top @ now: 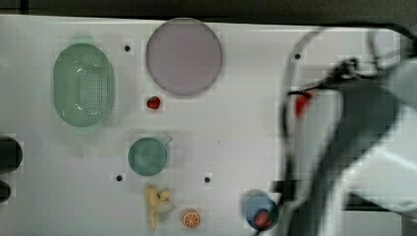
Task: Pick Ketchup from oven and place it on table.
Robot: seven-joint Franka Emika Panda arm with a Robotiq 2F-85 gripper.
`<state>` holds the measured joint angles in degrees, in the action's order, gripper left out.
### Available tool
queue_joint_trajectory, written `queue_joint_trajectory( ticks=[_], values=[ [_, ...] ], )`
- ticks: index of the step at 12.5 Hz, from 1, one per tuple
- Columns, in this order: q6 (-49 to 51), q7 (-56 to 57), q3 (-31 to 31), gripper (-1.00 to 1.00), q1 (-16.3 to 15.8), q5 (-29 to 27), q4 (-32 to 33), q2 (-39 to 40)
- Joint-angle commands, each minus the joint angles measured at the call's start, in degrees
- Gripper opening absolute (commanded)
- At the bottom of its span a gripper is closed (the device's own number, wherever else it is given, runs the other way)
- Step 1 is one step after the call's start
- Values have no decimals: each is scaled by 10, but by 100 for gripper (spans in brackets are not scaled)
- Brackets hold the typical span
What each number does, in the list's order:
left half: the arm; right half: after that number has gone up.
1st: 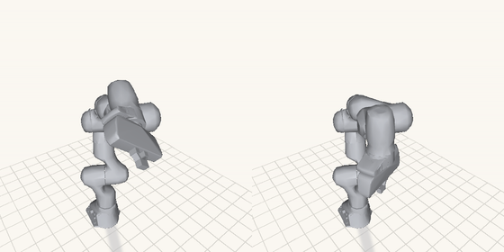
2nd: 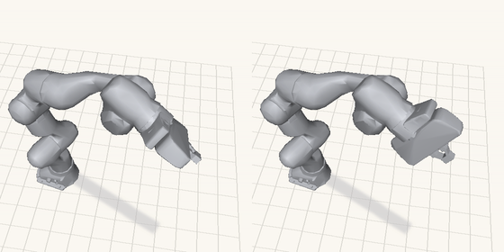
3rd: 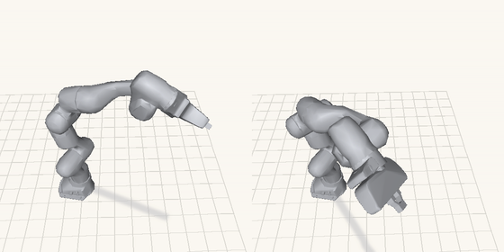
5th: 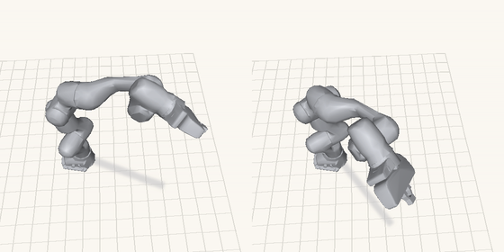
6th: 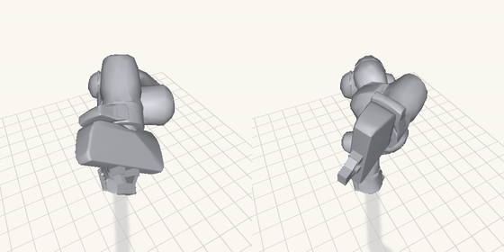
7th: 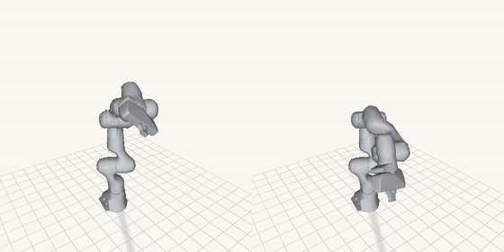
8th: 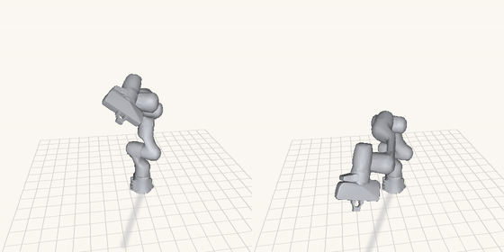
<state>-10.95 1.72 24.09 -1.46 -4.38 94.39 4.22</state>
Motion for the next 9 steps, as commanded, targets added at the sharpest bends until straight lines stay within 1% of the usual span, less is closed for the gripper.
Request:
queue_joint_trajectory(
  ticks=[1, 4, 6, 9],
  values=[
    [2, 33, -55, 29, -39, 5, 10, 11],
    [-3, 33, -102, 29, -50, 5, 42, 11],
    [-23, 22, -119, 29, -52, 5, 77, 11],
    [-90, -11, -122, 29, -56, 5, 161, 11]
  ],
)
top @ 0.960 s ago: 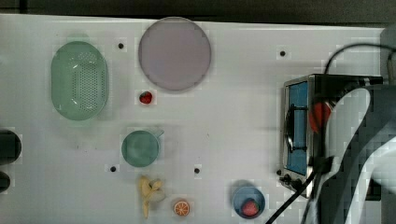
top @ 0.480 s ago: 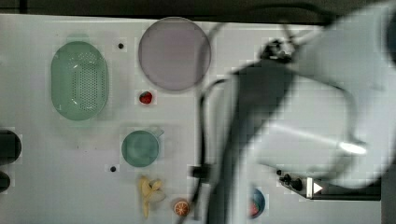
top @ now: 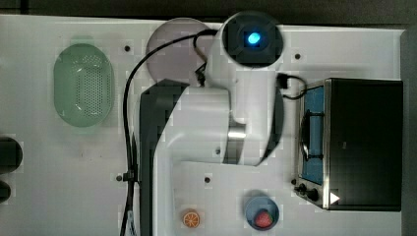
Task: Pick Ketchup from oven and place it on table.
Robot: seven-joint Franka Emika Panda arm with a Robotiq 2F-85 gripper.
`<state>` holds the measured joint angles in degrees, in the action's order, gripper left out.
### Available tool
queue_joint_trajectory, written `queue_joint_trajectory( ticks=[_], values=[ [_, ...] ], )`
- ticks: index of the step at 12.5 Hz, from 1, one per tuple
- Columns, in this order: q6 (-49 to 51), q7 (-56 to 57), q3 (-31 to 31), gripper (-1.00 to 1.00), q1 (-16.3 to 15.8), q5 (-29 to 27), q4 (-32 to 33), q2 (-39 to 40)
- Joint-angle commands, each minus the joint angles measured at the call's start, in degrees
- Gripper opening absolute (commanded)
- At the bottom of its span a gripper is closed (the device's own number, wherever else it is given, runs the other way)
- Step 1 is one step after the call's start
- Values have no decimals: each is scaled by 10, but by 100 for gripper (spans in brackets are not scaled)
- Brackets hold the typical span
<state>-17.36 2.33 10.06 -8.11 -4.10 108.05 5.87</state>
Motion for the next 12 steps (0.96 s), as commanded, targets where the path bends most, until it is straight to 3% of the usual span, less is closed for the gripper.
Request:
queue_joint_trajectory(
  ticks=[1, 6, 10, 11, 12],
  values=[
    [-59, -19, 17, 29, 11, 2, 60, -5],
    [-238, -19, 14, 29, 7, 2, 199, 29],
    [-322, -19, 6, 29, 0, 2, 222, 96],
    [-328, -19, 3, 34, -1, 1, 221, 110],
    [-335, -19, 2, 53, -2, 1, 221, 122]
  ],
)
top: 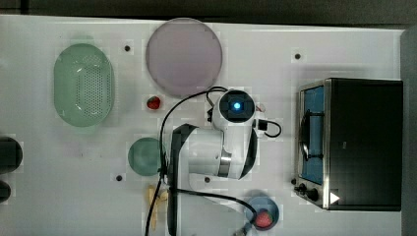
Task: Pick Ketchup from oven and place it on table.
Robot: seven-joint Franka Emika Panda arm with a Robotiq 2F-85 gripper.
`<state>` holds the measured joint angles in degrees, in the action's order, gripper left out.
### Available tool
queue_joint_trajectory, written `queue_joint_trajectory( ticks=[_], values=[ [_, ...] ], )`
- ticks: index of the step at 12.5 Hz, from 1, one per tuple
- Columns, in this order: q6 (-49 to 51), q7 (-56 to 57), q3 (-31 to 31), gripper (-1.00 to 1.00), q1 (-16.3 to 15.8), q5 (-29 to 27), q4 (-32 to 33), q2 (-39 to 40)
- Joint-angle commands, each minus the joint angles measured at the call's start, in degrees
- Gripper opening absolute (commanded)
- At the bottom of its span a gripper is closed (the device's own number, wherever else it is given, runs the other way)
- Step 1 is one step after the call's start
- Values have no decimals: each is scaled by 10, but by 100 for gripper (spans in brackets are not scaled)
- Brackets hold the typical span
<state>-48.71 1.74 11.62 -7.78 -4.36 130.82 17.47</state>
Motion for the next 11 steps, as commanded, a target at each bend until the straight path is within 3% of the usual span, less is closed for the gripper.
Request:
queue_joint_trajectory(
  ticks=[1, 2, 3, 7, 11],
  values=[
    [-28, -14, -14, 75, -6, 4, -7, 15],
    [-35, -14, -14, 97, -6, 4, -8, 18],
    [-35, -14, -14, 100, -6, 4, -10, 12],
    [-7, -14, -14, 100, -7, 4, -56, -73],
    [129, -14, -14, 100, -7, 4, -148, -150]
  ],
)
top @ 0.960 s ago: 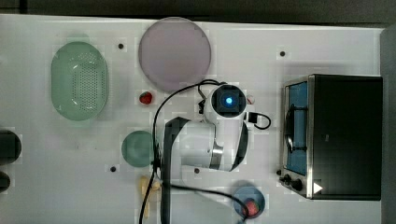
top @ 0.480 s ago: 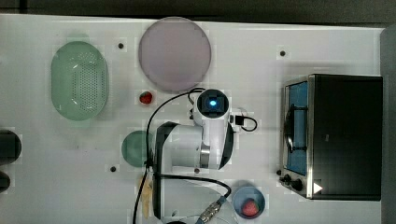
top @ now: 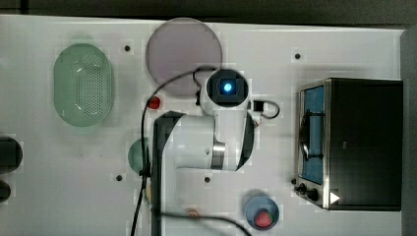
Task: Pick Ketchup from oven and place it on table.
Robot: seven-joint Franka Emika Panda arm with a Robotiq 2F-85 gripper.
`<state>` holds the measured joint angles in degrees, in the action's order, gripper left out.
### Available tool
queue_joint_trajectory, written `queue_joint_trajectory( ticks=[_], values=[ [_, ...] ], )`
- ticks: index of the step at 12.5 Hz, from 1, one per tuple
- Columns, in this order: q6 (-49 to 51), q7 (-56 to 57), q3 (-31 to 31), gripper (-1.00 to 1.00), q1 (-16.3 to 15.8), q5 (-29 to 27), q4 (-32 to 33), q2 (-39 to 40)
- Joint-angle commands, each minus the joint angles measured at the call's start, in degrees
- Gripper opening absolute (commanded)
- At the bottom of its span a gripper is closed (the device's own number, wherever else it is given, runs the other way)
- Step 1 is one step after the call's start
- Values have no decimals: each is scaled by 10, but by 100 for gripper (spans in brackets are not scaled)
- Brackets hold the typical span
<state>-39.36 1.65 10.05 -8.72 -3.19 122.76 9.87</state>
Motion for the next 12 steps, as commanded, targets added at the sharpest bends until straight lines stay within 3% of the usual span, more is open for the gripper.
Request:
queue_joint_trajectory(
  ticks=[1, 7, 12],
  values=[
    [72, -13, 2, 100, 3, -7, -98, -85],
    [292, -13, 1, 100, 3, -6, -260, -103],
    [404, -13, 3, 100, 5, 31, -334, -102]
  ],
)
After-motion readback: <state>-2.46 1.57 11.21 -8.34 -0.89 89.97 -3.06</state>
